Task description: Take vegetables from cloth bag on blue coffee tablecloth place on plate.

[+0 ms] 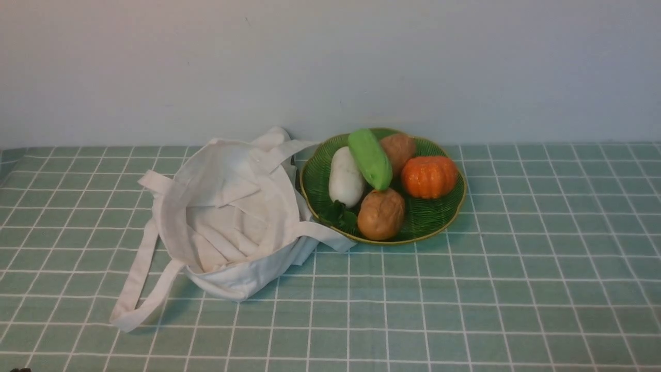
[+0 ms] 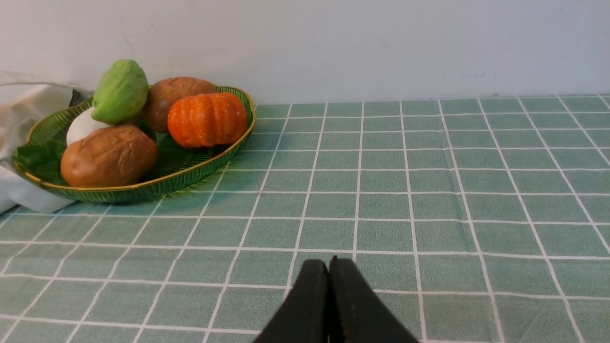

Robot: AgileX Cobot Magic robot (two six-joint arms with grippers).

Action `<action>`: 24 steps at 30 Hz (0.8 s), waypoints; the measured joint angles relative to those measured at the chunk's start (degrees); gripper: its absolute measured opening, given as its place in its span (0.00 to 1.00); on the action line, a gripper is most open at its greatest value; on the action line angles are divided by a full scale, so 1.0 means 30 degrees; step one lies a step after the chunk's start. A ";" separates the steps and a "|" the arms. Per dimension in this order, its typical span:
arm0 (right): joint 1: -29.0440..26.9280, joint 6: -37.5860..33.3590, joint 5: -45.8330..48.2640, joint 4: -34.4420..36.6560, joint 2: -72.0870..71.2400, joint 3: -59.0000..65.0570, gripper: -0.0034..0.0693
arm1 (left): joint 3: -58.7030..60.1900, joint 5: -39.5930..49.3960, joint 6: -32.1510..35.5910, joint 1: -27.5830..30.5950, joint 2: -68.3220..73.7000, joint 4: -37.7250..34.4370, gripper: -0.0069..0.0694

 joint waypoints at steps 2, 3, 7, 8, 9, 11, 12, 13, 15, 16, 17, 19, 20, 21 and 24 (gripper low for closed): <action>0.0000 0.0000 0.0000 0.0000 0.0000 0.0000 0.03 | 0.0000 0.0000 -0.0014 -0.0471 0.0000 0.0023 0.08; 0.0000 0.0000 0.0000 0.0000 0.0000 0.0000 0.03 | 0.0000 0.0000 -0.0014 -0.0862 0.0000 0.0023 0.08; 0.0000 0.0000 0.0000 0.0000 0.0000 0.0000 0.03 | 0.0000 0.0000 -0.0014 -0.1317 0.0000 0.0111 0.08; 0.0000 0.0000 0.0000 0.0000 0.0000 0.0000 0.03 | 0.0000 0.0000 -0.0014 -0.1331 0.0000 0.0131 0.08; 0.0000 0.0000 0.0000 0.0000 0.0000 0.0000 0.03 | 0.0000 0.0000 -0.0014 -0.1356 0.0000 0.0131 0.08; 0.0000 0.0000 0.0000 0.0000 0.0000 0.0000 0.03 | 0.0000 0.0000 -0.0014 -0.1402 0.0000 0.0131 0.08; 0.0000 0.0000 0.0000 0.0000 0.0000 0.0000 0.03 | 0.0000 0.0000 -0.0014 -0.1415 0.0000 0.0131 0.08; 0.0000 0.0000 0.0000 0.0000 0.0000 0.0000 0.03 | 0.0000 0.0000 -0.0014 -0.1415 0.0000 0.0131 0.08; 0.0000 0.0000 0.0000 0.0000 0.0000 0.0000 0.03 | 0.0000 0.0000 -0.0014 -0.1415 0.0000 0.0176 0.08; 0.0000 0.0000 0.0000 0.0000 0.0000 0.0000 0.03 | 0.0000 0.0000 -0.0014 -0.1415 0.0000 0.0176 0.08; 0.0000 0.0000 0.0000 0.0000 0.0000 0.0000 0.03 | 0.0000 0.0000 -0.0014 -0.1415 0.0000 0.0176 0.08; 0.0000 0.0000 0.0000 0.0000 0.0000 0.0000 0.03 | 0.0000 0.0000 -0.0014 -0.1415 0.0000 0.0189 0.08; 0.0000 0.0000 0.0000 0.0000 0.0000 0.0000 0.03 | 0.0000 0.0000 -0.0014 -0.1415 0.0000 0.0189 0.08; 0.0000 0.0000 0.0000 0.0000 0.0000 0.0000 0.03 | 0.0000 0.0000 -0.0014 -0.1415 0.0000 0.0189 0.08; 0.0000 0.0000 0.0000 0.0000 0.0000 0.0000 0.03 | 0.0000 0.0000 -0.0014 -0.1415 0.0000 0.0189 0.08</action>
